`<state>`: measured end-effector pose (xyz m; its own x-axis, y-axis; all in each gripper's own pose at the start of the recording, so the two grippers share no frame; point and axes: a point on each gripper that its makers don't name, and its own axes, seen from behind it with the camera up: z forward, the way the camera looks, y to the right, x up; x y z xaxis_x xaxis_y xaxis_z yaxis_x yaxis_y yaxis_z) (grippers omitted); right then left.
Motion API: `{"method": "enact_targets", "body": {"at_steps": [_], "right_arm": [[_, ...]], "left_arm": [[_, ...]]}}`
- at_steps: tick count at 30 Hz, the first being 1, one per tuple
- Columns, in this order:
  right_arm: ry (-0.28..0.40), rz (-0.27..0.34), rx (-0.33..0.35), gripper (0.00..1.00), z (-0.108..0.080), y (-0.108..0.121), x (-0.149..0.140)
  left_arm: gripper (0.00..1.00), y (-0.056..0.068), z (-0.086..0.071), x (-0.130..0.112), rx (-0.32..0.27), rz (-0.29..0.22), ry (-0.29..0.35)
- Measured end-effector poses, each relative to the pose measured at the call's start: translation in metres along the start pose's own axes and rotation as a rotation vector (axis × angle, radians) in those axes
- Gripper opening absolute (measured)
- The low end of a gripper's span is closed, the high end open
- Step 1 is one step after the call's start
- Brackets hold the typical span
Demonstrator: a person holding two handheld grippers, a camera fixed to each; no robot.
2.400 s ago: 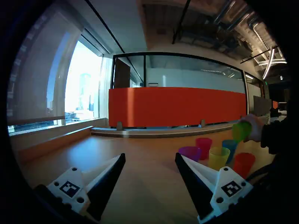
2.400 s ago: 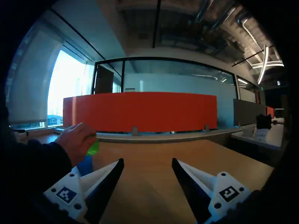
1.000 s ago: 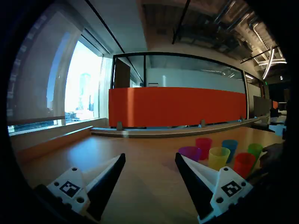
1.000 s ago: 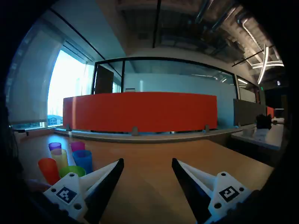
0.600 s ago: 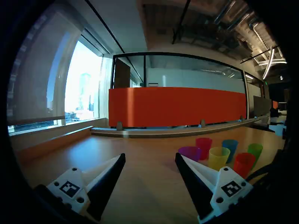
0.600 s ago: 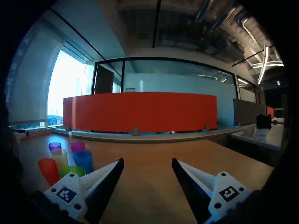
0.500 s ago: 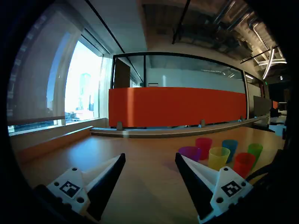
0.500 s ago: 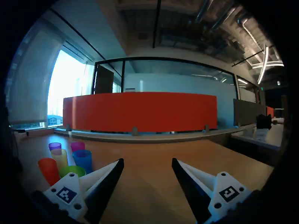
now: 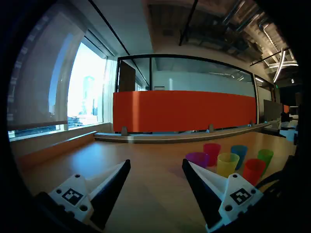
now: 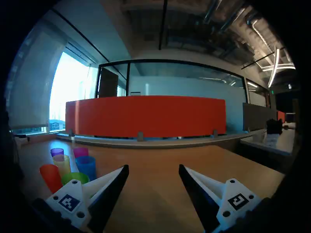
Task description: Pour water
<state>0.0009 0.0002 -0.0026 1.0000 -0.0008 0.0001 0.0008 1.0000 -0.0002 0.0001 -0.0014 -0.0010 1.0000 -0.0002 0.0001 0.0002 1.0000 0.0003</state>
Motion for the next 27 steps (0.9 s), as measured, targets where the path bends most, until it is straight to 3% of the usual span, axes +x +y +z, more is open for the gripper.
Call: {"method": "enact_targets", "body": {"at_steps": [21,27], "right_arm": [[0.0,0.0,0.0,1.0,0.0005,0.0002,-0.001],[-0.026,0.0,-0.002,1.0,0.004,0.0025,-0.0051]], "left_arm": [[0.99,0.0014,0.0008,-0.0007,-0.007,0.0,0.001],[0.99,0.0019,0.0023,0.0,-0.01,-0.009,0.005]]}}
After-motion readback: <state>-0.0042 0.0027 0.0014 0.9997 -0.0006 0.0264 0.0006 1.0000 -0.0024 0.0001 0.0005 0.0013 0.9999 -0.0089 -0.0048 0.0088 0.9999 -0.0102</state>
